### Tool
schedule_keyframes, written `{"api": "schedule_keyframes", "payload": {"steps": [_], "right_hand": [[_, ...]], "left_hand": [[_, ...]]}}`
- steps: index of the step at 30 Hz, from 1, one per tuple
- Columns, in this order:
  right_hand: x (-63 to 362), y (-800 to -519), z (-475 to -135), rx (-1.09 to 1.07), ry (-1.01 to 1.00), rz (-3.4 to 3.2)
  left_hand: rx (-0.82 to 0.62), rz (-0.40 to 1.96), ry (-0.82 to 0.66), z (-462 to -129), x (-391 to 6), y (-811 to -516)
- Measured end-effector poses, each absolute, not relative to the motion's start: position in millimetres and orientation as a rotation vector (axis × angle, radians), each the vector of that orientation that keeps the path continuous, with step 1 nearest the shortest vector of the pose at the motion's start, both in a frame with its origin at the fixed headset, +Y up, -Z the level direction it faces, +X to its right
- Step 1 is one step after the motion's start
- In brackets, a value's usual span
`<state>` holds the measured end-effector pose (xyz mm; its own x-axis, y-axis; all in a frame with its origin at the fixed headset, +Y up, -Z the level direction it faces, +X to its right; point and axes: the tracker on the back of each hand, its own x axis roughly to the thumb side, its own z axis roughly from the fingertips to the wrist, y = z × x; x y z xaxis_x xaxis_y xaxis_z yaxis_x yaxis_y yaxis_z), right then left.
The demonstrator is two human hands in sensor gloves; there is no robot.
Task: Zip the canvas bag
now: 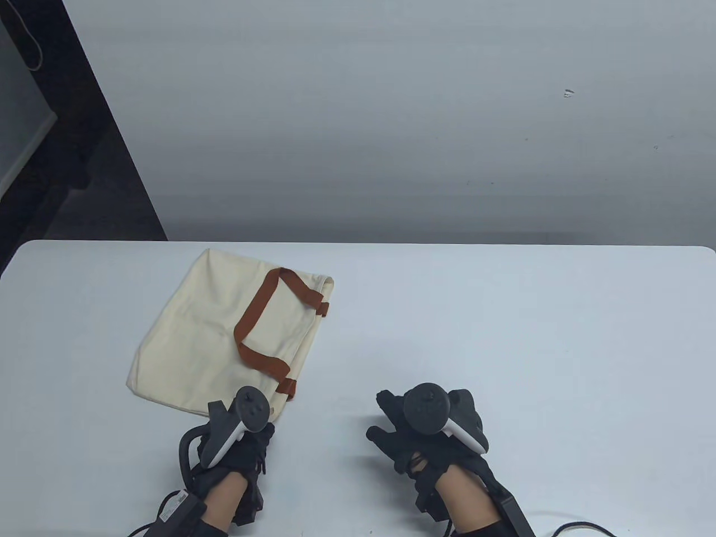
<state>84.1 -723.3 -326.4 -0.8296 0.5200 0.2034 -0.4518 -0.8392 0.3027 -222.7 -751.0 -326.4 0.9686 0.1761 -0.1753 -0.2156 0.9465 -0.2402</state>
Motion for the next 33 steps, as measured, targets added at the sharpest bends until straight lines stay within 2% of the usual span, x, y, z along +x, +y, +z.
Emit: {"api": "schedule_keyframes", "payload": {"steps": [8, 15, 23, 33], "right_hand": [[50.7, -714.4, -320.6, 0.518, 0.308, 2.426], [27.5, -731.5, -322.7, 0.575, 0.417, 2.47], [17.9, -750.0, -324.5, 0.589, 0.566, 2.491], [13.9, -758.4, -326.6, 0.617, 0.62, 2.4]], "left_hand": [[-0.321, 0.297, -0.066, -314.5, -192.0, -740.3], [-0.42, 0.292, -0.231, -300.8, -165.5, -739.2], [-0.483, 0.295, -0.3, -295.6, -157.6, -741.2], [-0.515, 0.249, -0.323, -294.5, -155.5, -745.1]]}}
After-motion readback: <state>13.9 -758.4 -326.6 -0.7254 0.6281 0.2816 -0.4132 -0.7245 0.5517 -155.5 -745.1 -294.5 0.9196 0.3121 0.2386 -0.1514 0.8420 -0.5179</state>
